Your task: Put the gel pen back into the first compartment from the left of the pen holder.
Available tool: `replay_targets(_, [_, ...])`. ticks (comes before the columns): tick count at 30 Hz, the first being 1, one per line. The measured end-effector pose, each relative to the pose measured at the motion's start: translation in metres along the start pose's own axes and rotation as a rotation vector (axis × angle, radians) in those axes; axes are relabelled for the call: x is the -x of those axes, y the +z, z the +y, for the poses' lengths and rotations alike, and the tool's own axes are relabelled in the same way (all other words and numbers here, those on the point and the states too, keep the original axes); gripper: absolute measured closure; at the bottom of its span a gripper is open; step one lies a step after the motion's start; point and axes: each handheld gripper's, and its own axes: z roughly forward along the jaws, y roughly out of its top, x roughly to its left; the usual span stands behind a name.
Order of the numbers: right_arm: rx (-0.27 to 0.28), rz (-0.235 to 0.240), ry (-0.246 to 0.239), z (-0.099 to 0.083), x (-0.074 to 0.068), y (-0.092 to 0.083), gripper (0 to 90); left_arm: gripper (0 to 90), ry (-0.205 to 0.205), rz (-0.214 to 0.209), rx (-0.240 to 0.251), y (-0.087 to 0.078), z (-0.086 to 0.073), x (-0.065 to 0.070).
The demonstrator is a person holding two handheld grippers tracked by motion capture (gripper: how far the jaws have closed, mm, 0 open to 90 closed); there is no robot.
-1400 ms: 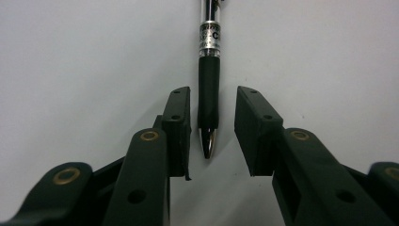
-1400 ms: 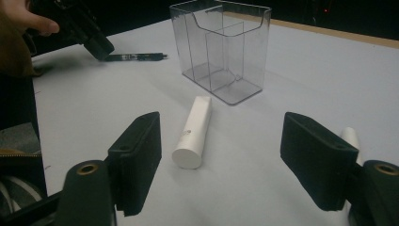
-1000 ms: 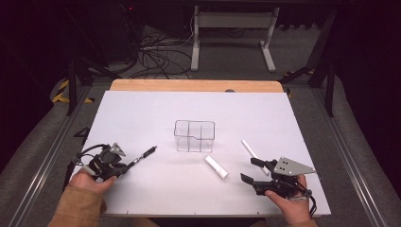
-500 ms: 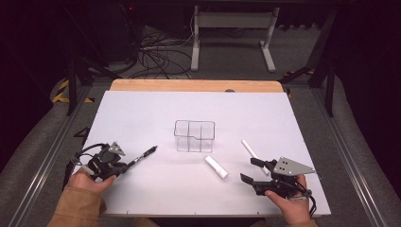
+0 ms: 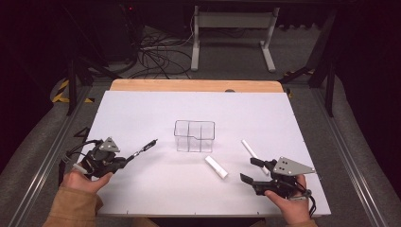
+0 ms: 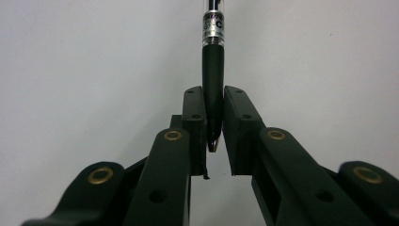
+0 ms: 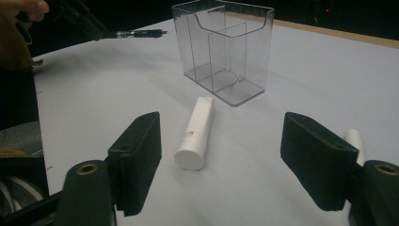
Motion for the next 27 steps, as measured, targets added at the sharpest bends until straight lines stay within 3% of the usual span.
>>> replay_targets(4, [0.002, -0.003, -0.002, 0.000, 0.000, 0.000, 30.3, 80.4, 0.014, 0.003, 0.019, -0.007, 0.003, 0.003])
replay_targets(13, [0.003, 0.001, -0.029, 0.009, -0.002, -0.001, 30.8, 80.3, 0.077, -0.039, 0.028, -0.025, 0.024, 0.012])
replay_targets(19, [0.000, 0.007, -0.066, 0.024, -0.003, -0.001, 31.2, 80.3, 0.130, -0.082, 0.053, -0.037, 0.041, 0.018])
replay_targets(27, [-0.002, 0.037, -0.130, 0.048, -0.008, 0.006, 32.6, 80.2, 0.212, -0.125, 0.038, -0.041, 0.064, 0.032])
